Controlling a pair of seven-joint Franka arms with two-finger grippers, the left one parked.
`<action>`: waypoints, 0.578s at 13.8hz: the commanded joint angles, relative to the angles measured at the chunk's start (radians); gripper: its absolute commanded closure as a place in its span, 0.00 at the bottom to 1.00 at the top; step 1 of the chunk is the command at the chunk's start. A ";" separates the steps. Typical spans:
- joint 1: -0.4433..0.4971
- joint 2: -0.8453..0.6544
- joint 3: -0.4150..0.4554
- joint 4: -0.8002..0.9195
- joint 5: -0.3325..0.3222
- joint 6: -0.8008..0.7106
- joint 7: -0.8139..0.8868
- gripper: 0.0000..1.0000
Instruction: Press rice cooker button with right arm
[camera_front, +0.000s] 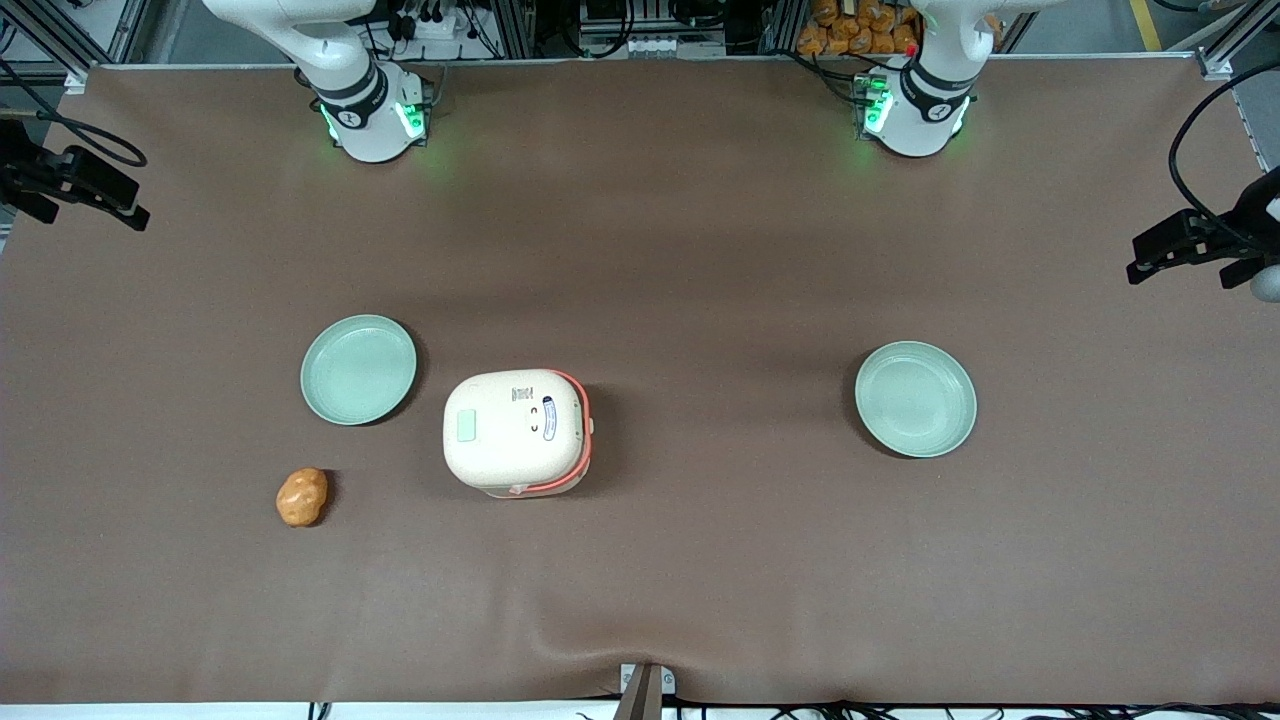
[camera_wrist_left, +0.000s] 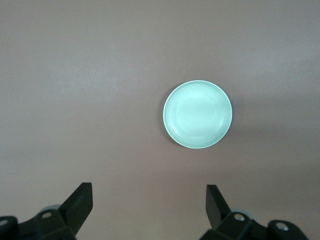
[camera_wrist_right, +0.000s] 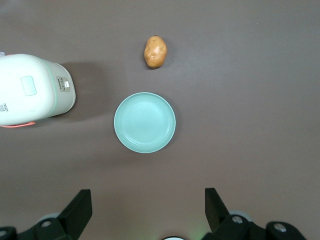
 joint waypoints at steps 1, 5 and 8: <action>0.004 -0.008 0.003 0.012 -0.005 -0.042 -0.006 0.00; 0.019 0.001 0.004 0.028 0.034 -0.040 0.000 0.00; 0.105 0.027 0.003 0.026 0.102 0.033 0.014 0.00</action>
